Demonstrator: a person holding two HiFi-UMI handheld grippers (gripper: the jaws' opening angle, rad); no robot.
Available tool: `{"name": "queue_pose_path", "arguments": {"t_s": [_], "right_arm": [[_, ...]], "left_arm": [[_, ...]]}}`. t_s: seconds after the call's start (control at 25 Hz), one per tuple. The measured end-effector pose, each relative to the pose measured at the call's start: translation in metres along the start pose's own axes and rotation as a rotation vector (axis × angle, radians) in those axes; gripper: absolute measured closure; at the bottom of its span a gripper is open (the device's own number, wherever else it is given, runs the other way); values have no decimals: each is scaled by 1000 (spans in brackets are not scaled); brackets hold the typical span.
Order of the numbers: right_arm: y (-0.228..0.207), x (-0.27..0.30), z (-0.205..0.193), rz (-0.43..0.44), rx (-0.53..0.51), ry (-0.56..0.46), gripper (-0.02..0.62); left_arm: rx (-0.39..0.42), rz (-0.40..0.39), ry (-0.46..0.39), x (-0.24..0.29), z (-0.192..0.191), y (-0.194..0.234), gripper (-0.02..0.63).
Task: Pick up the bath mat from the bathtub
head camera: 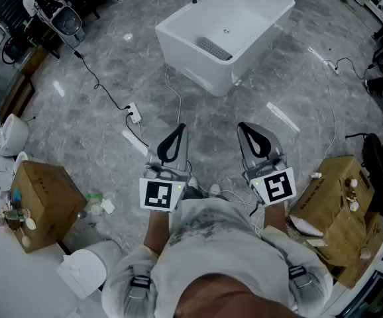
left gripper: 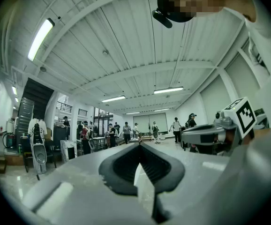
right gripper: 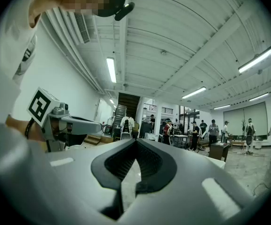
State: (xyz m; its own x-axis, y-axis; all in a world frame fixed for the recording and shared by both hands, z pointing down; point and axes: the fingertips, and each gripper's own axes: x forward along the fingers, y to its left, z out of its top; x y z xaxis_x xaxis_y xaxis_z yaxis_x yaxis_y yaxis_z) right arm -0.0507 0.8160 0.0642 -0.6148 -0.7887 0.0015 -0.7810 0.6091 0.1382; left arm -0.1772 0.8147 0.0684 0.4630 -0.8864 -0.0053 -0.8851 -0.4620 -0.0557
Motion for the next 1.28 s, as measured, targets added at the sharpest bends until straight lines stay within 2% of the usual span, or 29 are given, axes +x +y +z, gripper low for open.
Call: {"name": "queue_pose_path", "arguments": {"t_s": [0.4,0.64,0.84,1.28], "right_arm": [[-5,-6,-9,-1,19,-21,594],[-13,10,-15,7,20,-8,594],[-27,46,-22,6,12,9,594],[-49,161,-31,3,-11,41,594]], "left_arm": [[6,25,12,1,-7,-13,601],[-1,39,27,12,-9,0,601],[-2,47,32,39,-16,28,601],[-14,34,36,109,-29,120,601]]}}
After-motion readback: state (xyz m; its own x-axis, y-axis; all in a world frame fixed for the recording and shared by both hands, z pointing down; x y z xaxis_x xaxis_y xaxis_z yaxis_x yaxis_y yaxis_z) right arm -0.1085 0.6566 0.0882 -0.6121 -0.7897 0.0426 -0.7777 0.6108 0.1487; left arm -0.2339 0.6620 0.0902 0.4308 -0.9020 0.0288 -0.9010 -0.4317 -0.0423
